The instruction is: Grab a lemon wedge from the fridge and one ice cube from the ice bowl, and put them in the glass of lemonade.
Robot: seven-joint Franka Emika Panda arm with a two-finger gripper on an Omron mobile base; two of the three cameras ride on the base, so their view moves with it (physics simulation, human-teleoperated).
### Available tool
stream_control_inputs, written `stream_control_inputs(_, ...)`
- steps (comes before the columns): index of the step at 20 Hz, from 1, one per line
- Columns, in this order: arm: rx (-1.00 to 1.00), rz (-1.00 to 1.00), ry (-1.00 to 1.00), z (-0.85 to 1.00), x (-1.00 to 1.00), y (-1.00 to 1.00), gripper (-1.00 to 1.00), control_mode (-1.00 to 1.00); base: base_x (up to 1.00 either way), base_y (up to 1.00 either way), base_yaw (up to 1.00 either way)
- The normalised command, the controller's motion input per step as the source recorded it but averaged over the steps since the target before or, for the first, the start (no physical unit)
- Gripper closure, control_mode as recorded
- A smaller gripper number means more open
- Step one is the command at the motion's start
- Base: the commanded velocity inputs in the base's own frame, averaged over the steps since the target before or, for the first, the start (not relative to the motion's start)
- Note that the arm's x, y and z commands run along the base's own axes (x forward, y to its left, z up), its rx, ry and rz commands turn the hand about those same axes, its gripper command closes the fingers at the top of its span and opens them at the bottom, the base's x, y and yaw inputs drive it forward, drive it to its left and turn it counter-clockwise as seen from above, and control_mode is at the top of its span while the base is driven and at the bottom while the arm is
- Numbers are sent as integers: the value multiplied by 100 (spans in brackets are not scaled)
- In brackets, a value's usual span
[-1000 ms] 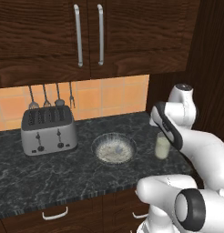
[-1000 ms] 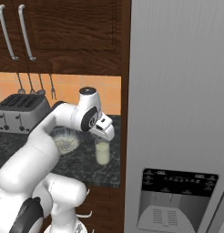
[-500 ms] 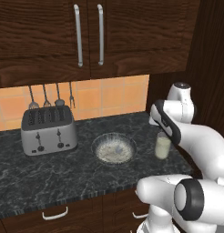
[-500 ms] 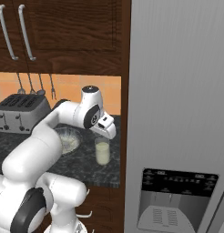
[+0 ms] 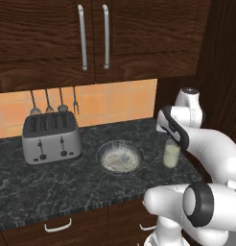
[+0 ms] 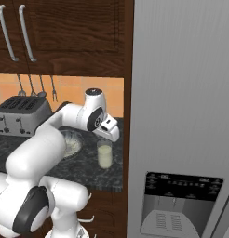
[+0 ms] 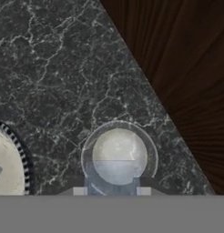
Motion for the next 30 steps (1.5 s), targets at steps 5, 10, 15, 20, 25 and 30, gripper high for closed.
stream_control_inputs(5, 1, -1, 0, -28, -2, -15, 100, -100, 0, 0, 0)
stream_control_inputs(10, 1, -8, 0, 0, -1, -2, 100, -100, 0, 0, 0)
stream_control_inputs(15, 0, -9, 0, 0, 0, 0, 100, -100, 0, 0, 0)
stream_control_inputs(20, 0, -6, 0, 0, 0, 15, 100, -100, 0, 0, 0)
stream_control_inputs(25, 0, -4, 0, 0, 3, 5, 100, -100, 0, 0, 0)
stream_control_inputs(30, 0, -2, 0, 0, 7, 0, 100, -100, 0, 0, 0)
